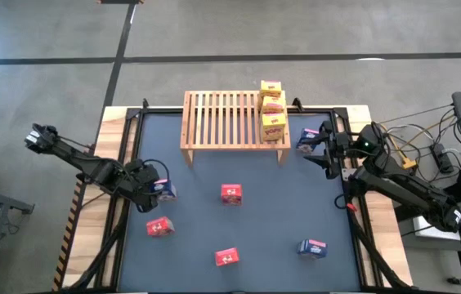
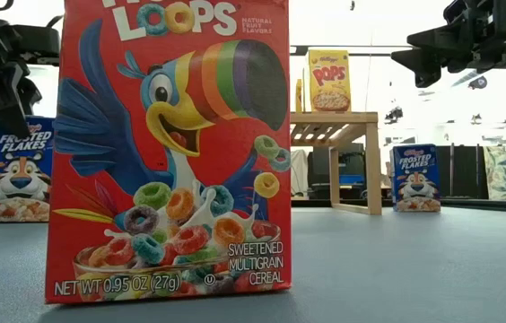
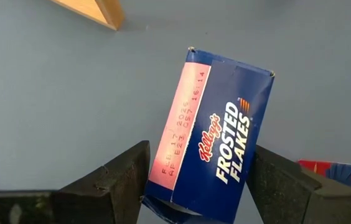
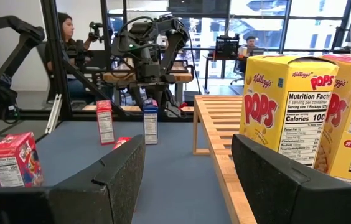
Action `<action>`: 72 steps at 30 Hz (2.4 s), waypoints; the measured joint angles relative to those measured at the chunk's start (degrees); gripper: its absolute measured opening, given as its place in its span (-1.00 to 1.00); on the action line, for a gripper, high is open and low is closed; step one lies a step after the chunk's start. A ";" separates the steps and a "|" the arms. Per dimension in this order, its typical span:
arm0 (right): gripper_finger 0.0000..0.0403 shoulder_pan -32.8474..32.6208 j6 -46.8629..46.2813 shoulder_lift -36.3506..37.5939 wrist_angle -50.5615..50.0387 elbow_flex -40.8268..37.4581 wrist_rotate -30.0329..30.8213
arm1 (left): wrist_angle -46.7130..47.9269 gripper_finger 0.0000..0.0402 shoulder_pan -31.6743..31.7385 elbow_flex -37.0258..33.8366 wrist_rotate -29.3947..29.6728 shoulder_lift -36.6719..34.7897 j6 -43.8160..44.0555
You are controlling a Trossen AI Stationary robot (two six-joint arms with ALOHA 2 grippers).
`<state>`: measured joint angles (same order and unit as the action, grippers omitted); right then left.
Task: Stack cereal on shelf
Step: Put the left blue cereal box on the shelf
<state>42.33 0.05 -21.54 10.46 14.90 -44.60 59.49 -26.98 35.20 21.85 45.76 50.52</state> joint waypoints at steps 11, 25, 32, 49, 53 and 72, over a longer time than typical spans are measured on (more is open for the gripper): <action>0.13 0.00 0.02 0.00 -0.01 0.00 0.00 | -2.19 -0.27 0.01 0.00 0.04 1.64 0.00; 0.13 0.00 0.00 -0.04 0.02 0.00 0.81 | -4.37 -0.35 0.02 9.21 6.70 1.53 -6.12; 0.13 0.00 -0.02 -0.04 0.04 -0.01 1.21 | -11.87 -0.34 1.09 13.18 13.22 1.72 -17.94; 0.13 0.00 -0.98 -0.04 0.07 -0.02 1.28 | -45.79 -0.33 23.22 14.69 -7.92 5.53 -50.02; 0.13 0.00 -1.23 -0.04 -0.25 -0.02 1.27 | -48.43 -0.33 32.57 14.73 -16.78 7.55 -51.50; 0.13 -0.09 0.14 -0.02 -1.20 -1.36 2.84 | -32.94 -0.08 57.73 41.39 -36.68 32.60 -67.26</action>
<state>42.24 0.20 -21.56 9.26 13.54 -41.76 26.55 30.75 76.59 -14.82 78.36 -16.74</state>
